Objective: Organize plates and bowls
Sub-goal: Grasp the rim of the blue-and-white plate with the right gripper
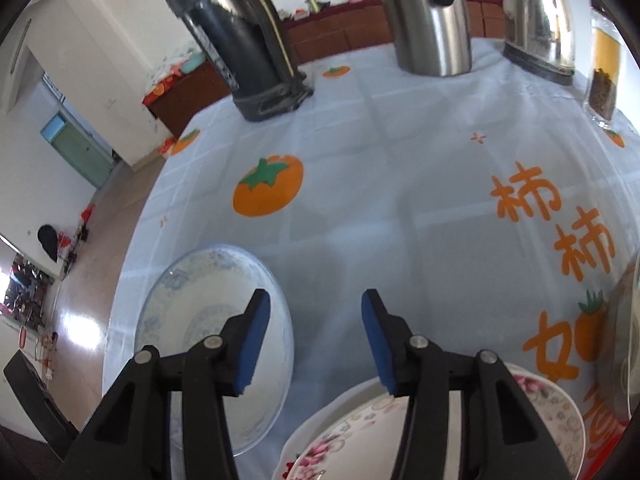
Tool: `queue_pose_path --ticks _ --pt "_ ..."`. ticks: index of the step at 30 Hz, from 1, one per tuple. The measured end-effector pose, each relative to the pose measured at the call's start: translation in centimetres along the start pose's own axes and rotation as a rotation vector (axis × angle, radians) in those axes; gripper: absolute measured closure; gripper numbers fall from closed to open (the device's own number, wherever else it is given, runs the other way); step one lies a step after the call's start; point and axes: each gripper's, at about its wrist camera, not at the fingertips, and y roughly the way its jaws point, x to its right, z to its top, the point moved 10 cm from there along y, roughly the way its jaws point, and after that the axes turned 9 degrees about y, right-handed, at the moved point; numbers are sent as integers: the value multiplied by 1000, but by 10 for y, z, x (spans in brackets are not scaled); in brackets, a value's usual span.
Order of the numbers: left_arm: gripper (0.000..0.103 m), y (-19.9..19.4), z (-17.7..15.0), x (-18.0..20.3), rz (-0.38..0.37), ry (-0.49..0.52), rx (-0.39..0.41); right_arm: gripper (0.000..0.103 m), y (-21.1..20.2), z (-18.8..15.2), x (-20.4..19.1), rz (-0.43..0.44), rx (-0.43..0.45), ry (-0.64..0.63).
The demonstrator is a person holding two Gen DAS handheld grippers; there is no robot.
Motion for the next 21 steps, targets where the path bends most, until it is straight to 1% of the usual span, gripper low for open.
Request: queue_pose_path --ticks 3,5,6,8,10,14,15,18,19,20,21 --pt "38 2 0 2 7 16 -6 54 15 -3 1 -5 -53 12" --pt "38 2 1 0 6 13 -6 58 24 -5 1 6 -84 25" --pt "38 1 1 -1 2 7 -5 63 27 -5 2 1 -92 24" --pt "38 1 1 -2 -5 -6 -1 64 29 -5 -1 3 -98 8" --pt "38 1 1 -2 -4 -5 2 70 33 -8 -3 16 -120 11" --pt "38 2 1 0 -5 5 2 74 39 -13 -10 41 -136 -4" --pt "38 2 1 1 -8 8 3 77 41 -15 -14 50 -144 -15" --pt "43 2 0 5 -9 20 4 78 41 -17 -17 41 -139 -28" --pt "45 2 0 5 -6 26 5 81 42 -18 -18 42 -141 -34" --pt "47 2 0 6 -5 32 8 82 42 -19 -19 37 -139 -40" --pt "51 2 -1 8 -6 37 10 83 41 -20 -19 31 -133 -43"
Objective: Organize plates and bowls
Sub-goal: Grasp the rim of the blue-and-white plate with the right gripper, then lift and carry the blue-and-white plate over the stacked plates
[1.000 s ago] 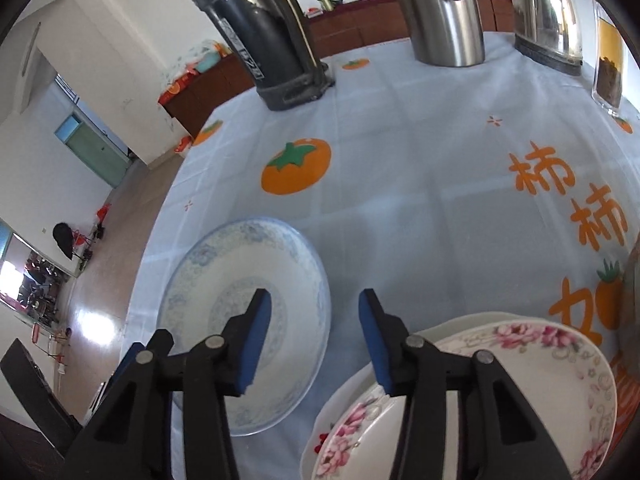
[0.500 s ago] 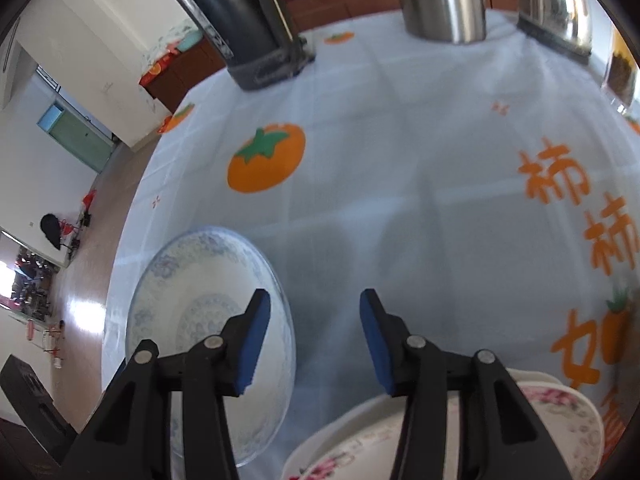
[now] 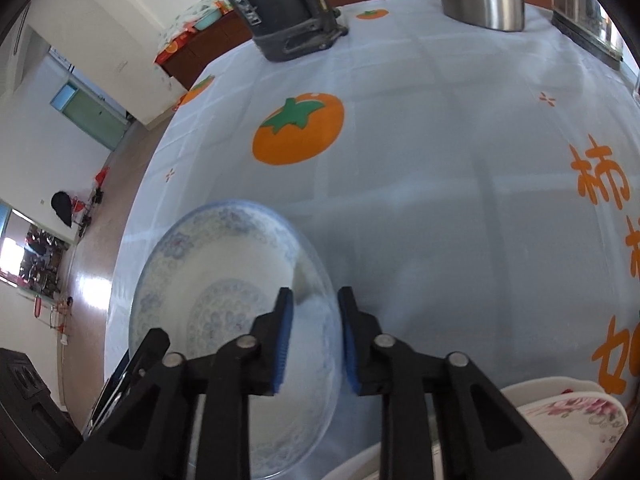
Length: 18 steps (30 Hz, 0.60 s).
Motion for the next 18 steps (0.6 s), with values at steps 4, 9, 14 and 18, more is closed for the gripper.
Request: queue_pose_path --ticks 4,9,14,18 --pt "70 2 -4 9 -26 12 -13 84 -2 -3 -2 -14 18 -34" --pt "76 -1 -2 0 -34 -39 -9 88 -9 -6 -4 -1 34 -23" --pt "76 -12 5 1 -4 -15 27 89 -15 -15 -8 5 40 -38" --pt "76 -15 8 3 3 1 35 89 -22 -20 -8 31 47 -23"
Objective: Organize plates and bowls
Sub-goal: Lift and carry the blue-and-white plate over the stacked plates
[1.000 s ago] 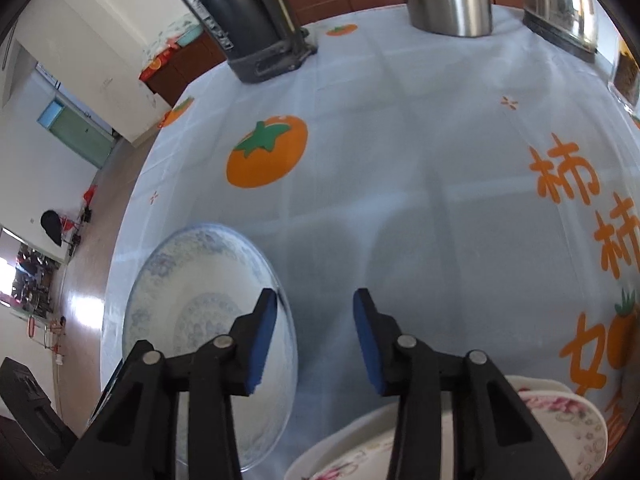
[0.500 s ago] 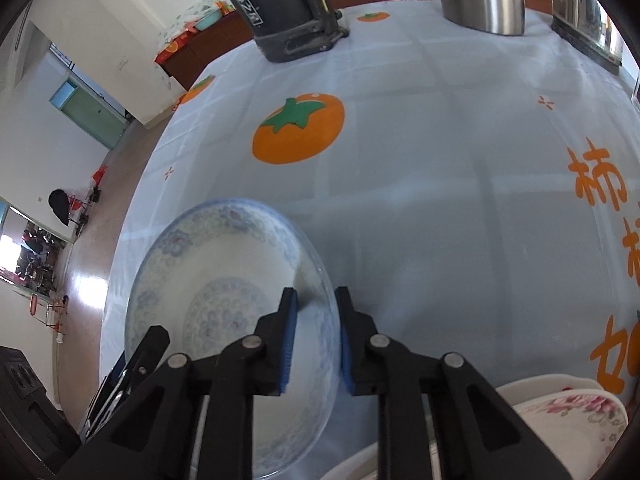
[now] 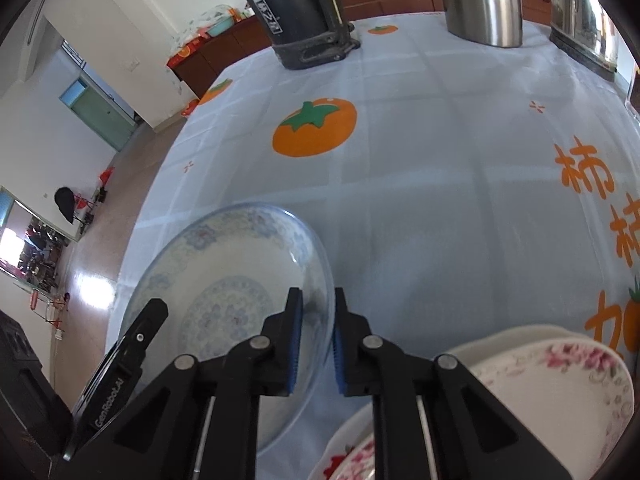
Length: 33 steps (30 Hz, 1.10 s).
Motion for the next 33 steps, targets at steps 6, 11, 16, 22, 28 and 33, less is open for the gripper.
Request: queue_pose_path --ticks 6,11,16,22,28,33 --pt "76 -8 4 7 -3 27 25 89 -20 -1 -3 2 65 -17" --pt "76 -18 9 10 -2 42 61 89 -36 -2 -6 26 97 -16" --pt "76 -35 16 15 3 60 112 89 -53 -6 -10 37 139 -27" --pt "76 -54 22 26 -6 93 163 89 -69 -13 -5 68 160 -3" --pt "76 -61 18 41 -28 124 180 88 -86 -21 5 89 181 37" --pt "76 -67 11 53 -52 141 182 88 -100 -28 16 79 203 45"
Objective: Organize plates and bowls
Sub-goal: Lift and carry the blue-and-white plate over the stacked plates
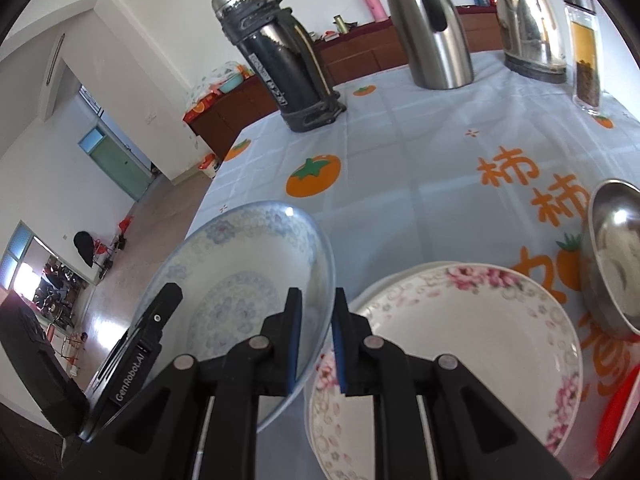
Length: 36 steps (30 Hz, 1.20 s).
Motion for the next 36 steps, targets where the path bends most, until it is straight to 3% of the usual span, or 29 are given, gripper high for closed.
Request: queue_pose_path --ticks 19,36 --pt "76 -16 -17 75 -149 98 6 87 -58 -17 66 -21 77 128" --pt "76 -14 -39 122 -186 213 -27 87 -76 -30 115 -76 95 196"
